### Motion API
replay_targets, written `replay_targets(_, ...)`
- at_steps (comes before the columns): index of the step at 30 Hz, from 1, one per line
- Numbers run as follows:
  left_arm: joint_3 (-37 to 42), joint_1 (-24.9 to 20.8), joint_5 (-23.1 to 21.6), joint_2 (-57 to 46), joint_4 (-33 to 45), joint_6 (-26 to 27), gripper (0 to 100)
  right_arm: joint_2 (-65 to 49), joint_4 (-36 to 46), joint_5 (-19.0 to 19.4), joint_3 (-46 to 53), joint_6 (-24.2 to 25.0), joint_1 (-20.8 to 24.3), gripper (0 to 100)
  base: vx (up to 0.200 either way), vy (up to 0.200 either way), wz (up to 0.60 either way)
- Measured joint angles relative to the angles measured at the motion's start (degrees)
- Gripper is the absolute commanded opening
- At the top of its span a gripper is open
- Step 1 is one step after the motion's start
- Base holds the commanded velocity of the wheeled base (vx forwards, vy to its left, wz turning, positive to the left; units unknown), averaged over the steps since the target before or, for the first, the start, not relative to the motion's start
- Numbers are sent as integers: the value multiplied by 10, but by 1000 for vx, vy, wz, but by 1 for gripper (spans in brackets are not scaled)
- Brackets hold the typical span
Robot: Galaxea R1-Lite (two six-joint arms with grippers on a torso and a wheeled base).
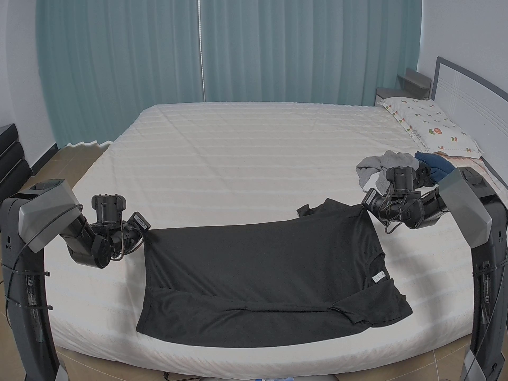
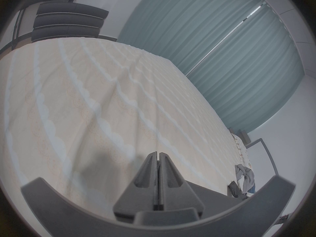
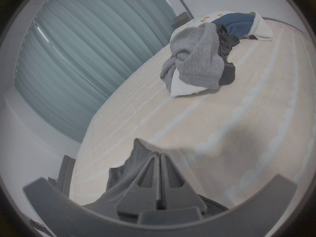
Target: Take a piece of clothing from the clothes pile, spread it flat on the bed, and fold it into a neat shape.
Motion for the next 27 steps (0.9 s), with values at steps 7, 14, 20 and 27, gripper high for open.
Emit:
replay_targets(7, 2, 0, -3, -7, 0, 2, 0, -30, -19, 1, 25, 53, -5, 0, 0, 0, 0)
replay_targets(14, 6, -4, -6, -12, -1, 5, 0, -52, -24, 4, 62, 45, -13, 0, 0, 0, 0)
replay_targets(20, 10, -11, -2, -15, -1, 7, 0, -63, -45, 4, 74, 48, -22, 0, 0, 0, 0)
replay_targets(27, 10, -9, -3, -23, -1, 6, 0, -70, -46, 17, 98, 45, -25, 0, 0, 0, 0)
